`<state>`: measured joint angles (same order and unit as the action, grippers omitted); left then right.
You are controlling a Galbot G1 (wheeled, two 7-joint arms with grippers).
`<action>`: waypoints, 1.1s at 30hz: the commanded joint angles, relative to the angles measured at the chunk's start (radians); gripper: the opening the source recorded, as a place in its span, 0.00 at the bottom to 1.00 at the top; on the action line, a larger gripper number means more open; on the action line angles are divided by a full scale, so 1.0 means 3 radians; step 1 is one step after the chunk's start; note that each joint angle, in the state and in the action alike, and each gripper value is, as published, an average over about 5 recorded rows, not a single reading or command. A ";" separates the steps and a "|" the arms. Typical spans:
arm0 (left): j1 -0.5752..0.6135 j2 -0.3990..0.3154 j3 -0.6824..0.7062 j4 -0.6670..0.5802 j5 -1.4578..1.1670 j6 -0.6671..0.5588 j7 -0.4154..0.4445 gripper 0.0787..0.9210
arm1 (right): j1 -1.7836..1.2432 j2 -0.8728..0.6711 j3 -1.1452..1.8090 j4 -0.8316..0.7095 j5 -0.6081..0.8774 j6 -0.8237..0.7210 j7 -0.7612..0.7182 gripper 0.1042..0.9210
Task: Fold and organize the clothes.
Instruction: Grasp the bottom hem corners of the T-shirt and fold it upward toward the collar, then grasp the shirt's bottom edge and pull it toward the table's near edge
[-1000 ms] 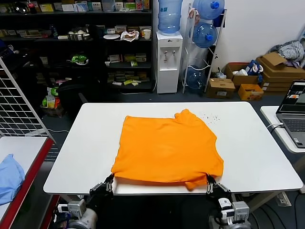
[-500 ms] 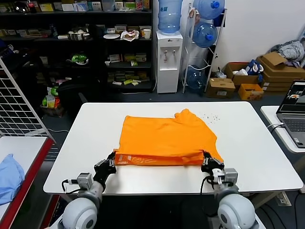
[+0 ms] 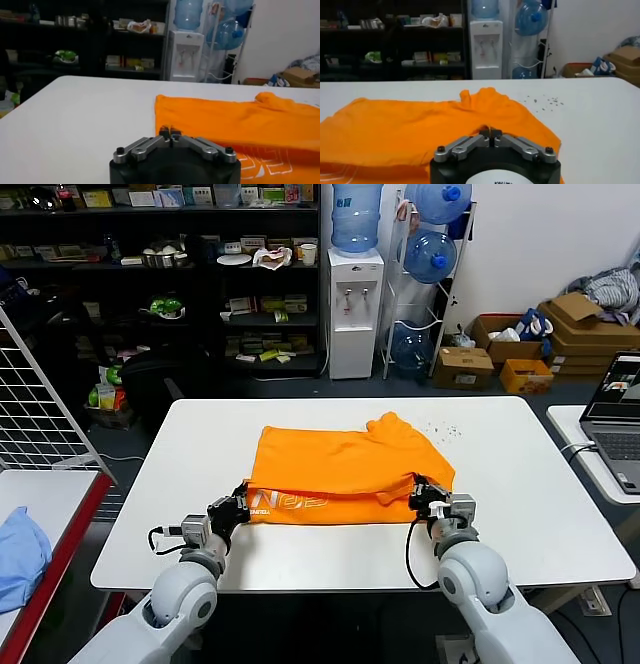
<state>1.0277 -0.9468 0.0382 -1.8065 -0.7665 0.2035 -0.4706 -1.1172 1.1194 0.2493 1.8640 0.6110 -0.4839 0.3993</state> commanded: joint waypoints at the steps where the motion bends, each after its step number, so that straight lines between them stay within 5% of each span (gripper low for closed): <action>1: -0.0215 -0.0032 0.0094 0.0166 -0.0036 0.0135 -0.0016 0.03 | 0.0209 0.0005 -0.0068 -0.0134 0.0046 -0.0050 -0.0025 0.12; 12: -0.0075 0.0037 0.0017 -0.0051 -0.0172 0.0340 -0.0104 0.38 | 0.0114 -0.0045 0.0031 -0.0071 -0.0107 0.0174 -0.0357 0.50; 25: 0.0682 0.0191 -0.0317 -0.0404 -0.0352 0.0393 -0.0069 0.82 | -0.0734 -0.0667 0.0535 0.0160 0.0060 0.0188 -0.0724 0.95; 33: 0.0558 0.0062 -0.0284 -0.0287 -0.0413 0.0398 -0.0100 1.00 | -0.0765 -0.0699 0.0613 0.0158 0.0344 -0.0040 -0.0826 1.00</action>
<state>1.1613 -0.9194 -0.0297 -1.8864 -0.8764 0.3158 -0.5005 -1.2878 0.9523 0.3892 1.9002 0.6666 -0.4706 0.1904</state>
